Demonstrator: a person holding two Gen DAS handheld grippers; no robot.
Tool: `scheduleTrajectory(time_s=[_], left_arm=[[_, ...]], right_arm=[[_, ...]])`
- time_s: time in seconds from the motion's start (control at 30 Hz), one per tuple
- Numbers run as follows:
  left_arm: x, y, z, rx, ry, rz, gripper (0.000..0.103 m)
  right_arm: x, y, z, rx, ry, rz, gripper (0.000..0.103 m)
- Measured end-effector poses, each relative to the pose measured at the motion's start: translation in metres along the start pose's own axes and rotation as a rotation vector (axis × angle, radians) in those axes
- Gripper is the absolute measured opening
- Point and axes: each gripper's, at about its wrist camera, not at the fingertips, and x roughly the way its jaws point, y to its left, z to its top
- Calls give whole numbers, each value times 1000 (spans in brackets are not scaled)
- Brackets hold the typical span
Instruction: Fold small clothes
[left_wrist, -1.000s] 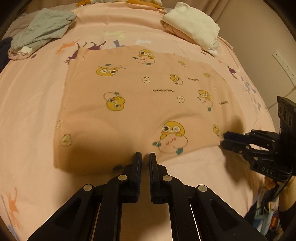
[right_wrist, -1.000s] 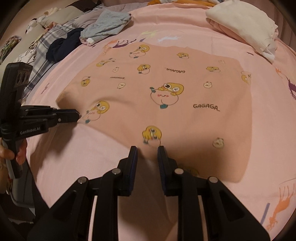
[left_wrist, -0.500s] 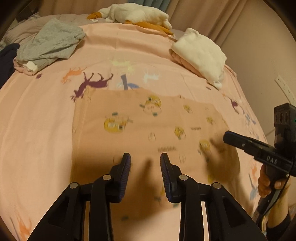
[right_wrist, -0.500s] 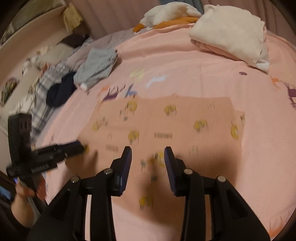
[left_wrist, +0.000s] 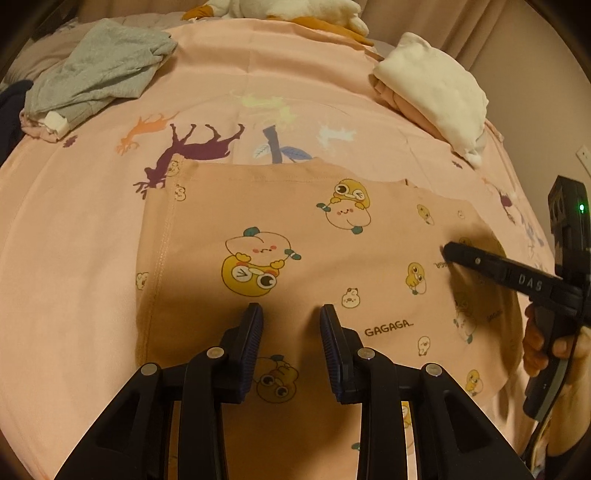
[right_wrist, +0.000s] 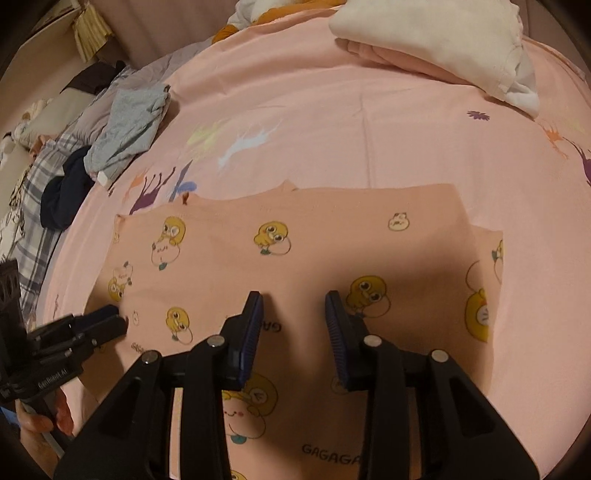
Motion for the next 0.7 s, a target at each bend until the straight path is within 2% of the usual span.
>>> scheduleTrajectory(time_s=[0.07,0.17,0.37,0.43,0.57,0.7], left_arm=[[-2,0,-1,-4,-2,-3,30],[-5,1,-5,-3,-5,-5,30],[-10,3,-10,-6,-11,3,30],[-13,3,-15,-1,-12,11,30],[-18,4,-25,10,-18,23,30],[-23,5,-37,10,-17,29,30]], right_arm=[[-9,1,-2,11,-21,15,37],[-26,11,-14,-58,-58,30,37],[-43,20,-53,-206,-55,-46,37],[-43,16,-68,-231,-34,-93,35],[-51,9,-89,-271,-44,-130,35],[-58,6,-107,-289,-13,-155,35]])
